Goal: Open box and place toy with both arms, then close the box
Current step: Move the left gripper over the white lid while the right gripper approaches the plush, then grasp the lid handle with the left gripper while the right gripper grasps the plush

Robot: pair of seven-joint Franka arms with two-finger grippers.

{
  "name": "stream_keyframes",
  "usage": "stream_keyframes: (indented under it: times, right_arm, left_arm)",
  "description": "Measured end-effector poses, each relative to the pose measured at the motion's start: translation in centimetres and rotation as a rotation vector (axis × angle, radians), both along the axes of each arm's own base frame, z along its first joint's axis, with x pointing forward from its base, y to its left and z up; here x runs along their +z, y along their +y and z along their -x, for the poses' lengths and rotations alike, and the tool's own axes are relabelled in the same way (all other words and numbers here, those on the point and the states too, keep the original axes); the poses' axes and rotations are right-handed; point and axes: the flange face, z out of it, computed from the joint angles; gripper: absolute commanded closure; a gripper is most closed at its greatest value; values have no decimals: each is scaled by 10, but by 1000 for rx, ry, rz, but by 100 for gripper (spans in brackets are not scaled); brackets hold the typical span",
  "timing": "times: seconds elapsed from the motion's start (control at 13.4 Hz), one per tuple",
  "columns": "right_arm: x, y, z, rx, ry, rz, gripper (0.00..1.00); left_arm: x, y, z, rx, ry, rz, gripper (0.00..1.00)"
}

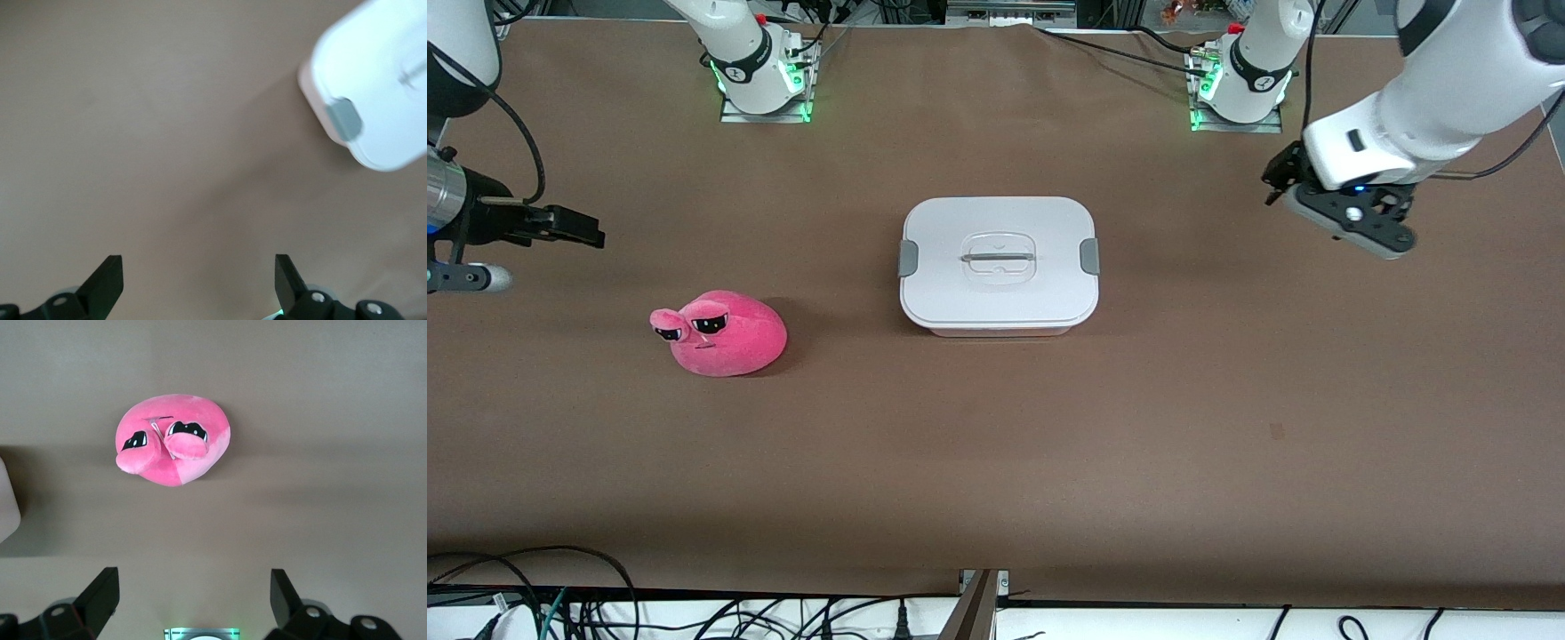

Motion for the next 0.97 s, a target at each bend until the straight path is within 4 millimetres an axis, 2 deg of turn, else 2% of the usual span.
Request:
stream_keyframes:
  times: [0.3,0.45,0.67,0.82,0.97]
  right_arm:
    - [-46,2,-16,6,66,-1,0]
    - [-69,7,-24,14,84,-2,0]
    - [-96,11,-28,23,85,-3,0]
    - [-110,13,-28,26,82,-4,0]
    - [-124,17,-26,32,79,-4,0]
  left_arm:
    - [-49,-89,2,-181,87,45,0]
    - [-72,-147,4,-273,92,56,0]
    - [-109,-223,5,-369,29,101,0]
    - [-136,-259,11,-412,4,124,0]
    - [-159,-278,11,-486,-21,150,0]
